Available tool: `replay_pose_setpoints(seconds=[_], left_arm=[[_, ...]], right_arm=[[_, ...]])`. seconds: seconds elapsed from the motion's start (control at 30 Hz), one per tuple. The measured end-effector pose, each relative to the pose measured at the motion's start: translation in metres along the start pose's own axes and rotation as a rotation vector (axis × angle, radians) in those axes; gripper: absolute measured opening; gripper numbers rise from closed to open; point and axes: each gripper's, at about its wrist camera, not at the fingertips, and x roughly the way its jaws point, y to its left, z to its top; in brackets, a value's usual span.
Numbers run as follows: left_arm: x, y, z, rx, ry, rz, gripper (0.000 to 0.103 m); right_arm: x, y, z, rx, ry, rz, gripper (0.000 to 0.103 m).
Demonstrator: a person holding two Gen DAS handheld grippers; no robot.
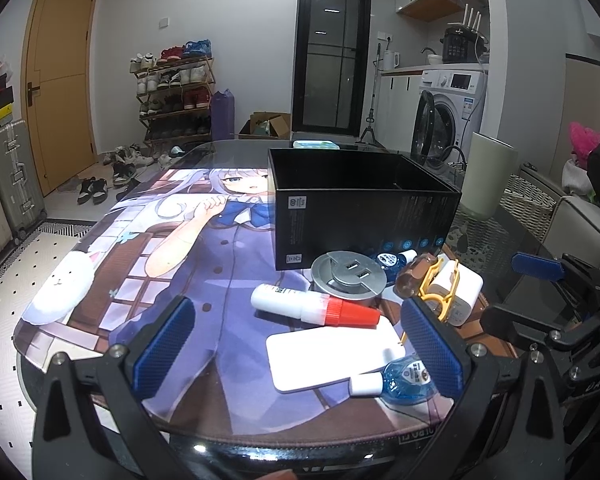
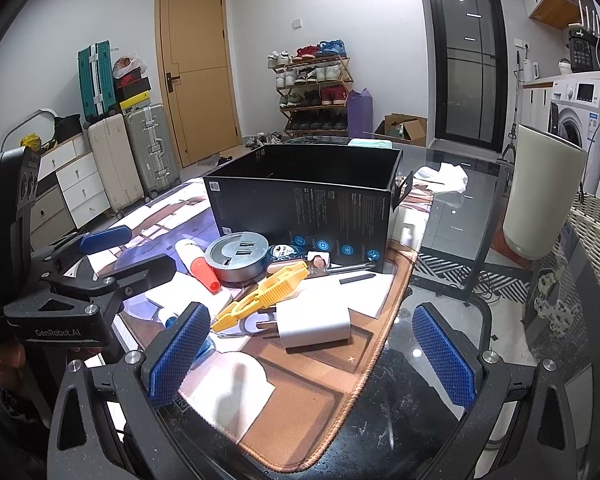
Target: Organize rigid objects
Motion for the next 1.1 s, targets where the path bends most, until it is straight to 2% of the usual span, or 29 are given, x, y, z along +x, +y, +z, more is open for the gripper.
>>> replay_pose_setpoints(seconds=[0.37, 0.8, 1.1], left_arm=[[-0.0014, 0.0037, 0.0020, -0.002, 0.010, 0.013, 0.103], [0.0013, 0.0073, 0.0042, -0.031, 0.032, -0.045, 0.103], [0.0006, -0.0016, 0.0080, 0.010, 0.025, -0.028, 0.103]], right_arm=[[0.0042, 0.0011, -0.0045, 0.004, 0.007, -0.001, 0.103], [0.0057, 0.0002, -0.0041, 0.002, 0.019, 0.001, 0.103], [0.0081, 0.0039, 0.0005, -0.029, 0.054, 0.012, 0.103]])
